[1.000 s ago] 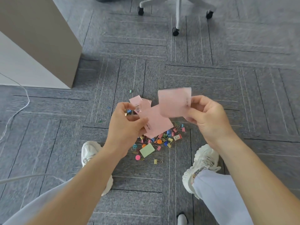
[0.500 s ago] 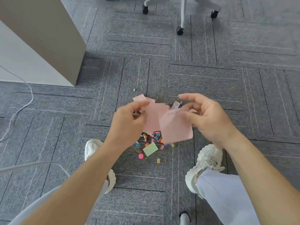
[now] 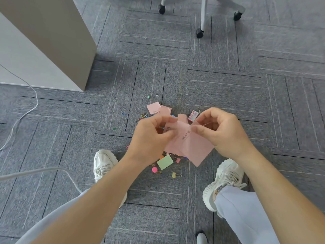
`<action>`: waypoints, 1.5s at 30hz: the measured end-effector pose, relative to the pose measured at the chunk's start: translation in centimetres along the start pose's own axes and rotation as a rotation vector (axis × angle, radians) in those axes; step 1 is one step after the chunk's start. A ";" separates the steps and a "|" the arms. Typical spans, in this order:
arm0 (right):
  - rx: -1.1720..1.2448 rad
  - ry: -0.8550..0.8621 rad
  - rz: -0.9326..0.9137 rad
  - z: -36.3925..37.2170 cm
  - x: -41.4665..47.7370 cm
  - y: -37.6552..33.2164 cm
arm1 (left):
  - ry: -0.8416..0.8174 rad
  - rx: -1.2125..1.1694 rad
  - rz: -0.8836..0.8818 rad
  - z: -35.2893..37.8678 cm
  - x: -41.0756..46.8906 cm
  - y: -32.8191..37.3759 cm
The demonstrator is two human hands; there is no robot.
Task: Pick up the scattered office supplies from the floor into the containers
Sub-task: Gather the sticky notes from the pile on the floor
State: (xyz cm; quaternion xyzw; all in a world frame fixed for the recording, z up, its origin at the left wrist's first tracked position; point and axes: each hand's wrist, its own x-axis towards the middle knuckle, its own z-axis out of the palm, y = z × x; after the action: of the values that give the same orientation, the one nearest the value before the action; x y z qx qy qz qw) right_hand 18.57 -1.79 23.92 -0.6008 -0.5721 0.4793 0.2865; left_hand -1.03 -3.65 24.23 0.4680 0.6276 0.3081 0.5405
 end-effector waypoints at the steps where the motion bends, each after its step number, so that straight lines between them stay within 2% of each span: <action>1: -0.008 0.006 0.007 -0.1 0.1 0.0 | 0.008 0.000 0.008 -0.1 0.0 0.0; 5: 0.033 0.026 0.003 -0.4 0.1 0.0 | -0.005 0.055 0.025 -0.1 -0.2 0.3; 8: -0.001 0.053 -0.041 -0.1 0.0 -0.4 | -0.086 0.018 -0.012 0.1 -0.4 0.7; 11: 0.053 -0.016 -0.019 0.3 0.0 -0.7 | -0.184 -0.087 -0.048 0.5 -0.5 0.8; 15: 0.076 -0.082 0.032 0.6 -0.1 -0.9 | -0.293 -0.150 0.001 0.8 -0.7 0.5; 25: 0.016 -0.062 -0.003 0.5 0.0 -0.6 | -0.206 -0.320 -0.212 0.6 0.2 0.1; 27: 0.011 -0.069 -0.016 0.5 0.0 -0.6 | -0.194 -0.286 -0.243 0.5 0.2 0.2; 30: -0.018 -0.048 -0.045 0.6 0.0 -0.4 | -0.250 -0.111 -0.283 0.5 0.1 -0.1; 33: -0.032 -0.022 -0.059 0.7 0.1 -0.2 | -0.287 -0.012 -0.284 0.7 0.0 -0.5; 38: -0.099 -0.061 -0.074 0.7 0.1 0.1 | -0.295 -0.010 -0.240 0.5 0.2 -0.5; 43: -0.095 -0.030 -0.108 1.0 0.1 0.0 | -0.319 -0.089 -0.249 0.6 0.0 -0.3; 45: -0.101 -0.033 -0.105 0.8 0.2 0.1 | -0.273 -0.106 -0.240 0.7 0.1 -0.3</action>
State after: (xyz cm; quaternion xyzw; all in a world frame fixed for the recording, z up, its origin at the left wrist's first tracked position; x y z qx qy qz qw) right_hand 17.85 -1.77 23.51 -0.5756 -0.6309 0.4440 0.2712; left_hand -0.44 -3.74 23.79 0.3984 0.5825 0.2076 0.6774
